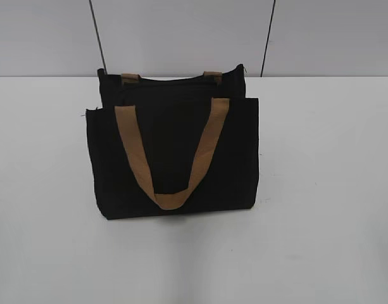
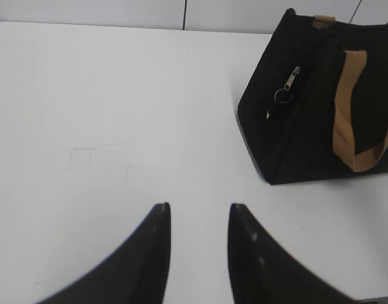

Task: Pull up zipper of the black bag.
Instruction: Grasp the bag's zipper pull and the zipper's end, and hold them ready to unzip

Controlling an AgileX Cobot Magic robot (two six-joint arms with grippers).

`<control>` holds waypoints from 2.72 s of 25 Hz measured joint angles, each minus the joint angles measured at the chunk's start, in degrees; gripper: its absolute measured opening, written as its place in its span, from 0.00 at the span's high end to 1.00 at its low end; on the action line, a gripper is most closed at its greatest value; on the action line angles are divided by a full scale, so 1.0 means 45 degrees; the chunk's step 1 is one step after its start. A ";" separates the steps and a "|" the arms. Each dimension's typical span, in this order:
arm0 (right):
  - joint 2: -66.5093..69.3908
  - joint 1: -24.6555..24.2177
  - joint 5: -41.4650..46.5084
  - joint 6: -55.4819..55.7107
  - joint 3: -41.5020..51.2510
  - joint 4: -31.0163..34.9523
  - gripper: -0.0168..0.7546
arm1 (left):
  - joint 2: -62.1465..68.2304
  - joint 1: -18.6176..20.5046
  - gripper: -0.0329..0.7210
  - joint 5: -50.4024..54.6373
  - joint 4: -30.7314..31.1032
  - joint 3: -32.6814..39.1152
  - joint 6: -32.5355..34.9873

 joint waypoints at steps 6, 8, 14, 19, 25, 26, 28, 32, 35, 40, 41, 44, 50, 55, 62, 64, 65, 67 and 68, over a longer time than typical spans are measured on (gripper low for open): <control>0.0000 0.0000 0.0000 0.0000 0.0000 0.0000 0.37 | 0.0000 0.0000 0.64 0.0000 0.0000 0.0000 0.0000; 0.0000 0.0000 0.0000 0.0000 0.0000 0.0000 0.37 | 0.0000 0.0000 0.64 0.0000 0.0000 0.0000 0.0000; 0.0000 0.0000 0.0000 0.0000 0.0000 0.0000 0.37 | 0.0000 0.0000 0.64 0.0000 0.0000 0.0000 0.0000; 0.0000 0.0000 0.0000 0.0000 0.0000 0.0000 0.37 | 0.0000 0.0000 0.64 0.0000 0.0000 0.0000 0.0000; 0.0000 0.0000 0.0000 0.0000 0.0000 0.0000 0.37 | 0.0000 0.0000 0.64 0.0000 0.0000 0.0000 0.0000; 0.0000 0.0000 0.0000 0.0000 0.0000 0.0000 0.37 | 0.0000 0.0000 0.64 0.0000 0.0000 0.0000 0.0000; 0.0000 0.0000 0.0000 0.0000 0.0000 0.0000 0.37 | 0.0000 0.0000 0.64 0.0000 0.0000 0.0000 0.0000; 0.0000 0.0000 0.0000 0.0000 0.0000 0.0000 0.37 | 0.0000 0.0000 0.64 0.0000 0.0000 0.0000 0.0000; 0.0000 0.0000 0.0000 -0.0012 0.0000 0.0000 0.37 | 0.0000 0.0000 0.64 0.0000 0.0000 0.0000 0.0000; 0.0000 0.0000 0.0000 -0.0012 0.0000 0.0000 0.37 | 0.0000 -0.0064 0.64 0.0000 -0.0103 0.0000 0.0000; 0.0000 0.0000 0.0000 -0.0012 0.0000 0.0000 0.37 | 0.0000 -0.0064 0.64 0.0000 -0.0189 0.0000 0.0000; 0.0000 0.0000 0.0000 -0.0012 0.0000 0.0000 0.37 | 0.0000 -0.0064 0.64 0.0000 -0.0334 0.0000 0.0000; 0.0000 0.0000 0.0000 -0.0012 0.0000 0.0000 0.37 | 0.0000 -0.0064 0.64 0.0000 -0.0432 0.0000 0.0000; 0.0000 0.0000 0.0000 -0.0012 0.0000 0.0000 0.37 | 0.0777 -0.0064 0.64 -0.0201 -0.0432 -0.0050 0.0000; 0.0000 0.0000 0.0000 -0.0012 0.0000 0.0000 0.37 | 0.2493 -0.0064 0.64 -0.4237 -0.0373 -0.0271 0.0149; 0.0000 0.0000 0.0000 -0.0012 0.0000 0.0000 0.37 | 0.3169 -0.0064 0.64 -0.5675 -0.0336 -0.0281 0.0399; 0.0000 0.0000 0.0000 -0.0012 0.0000 0.0000 0.37 | 0.3608 -0.0064 0.64 -0.6420 -0.0336 -0.0269 0.0595; 0.0000 0.0000 0.0000 -0.0012 0.0000 0.0000 0.37 | 0.4424 -0.0064 0.64 -0.8006 -0.0336 -0.0062 0.1021; 0.0000 0.0000 0.0000 -0.0012 0.0000 0.0000 0.37 | 0.4857 -0.0064 0.64 -0.9031 -0.0336 0.0147 0.1141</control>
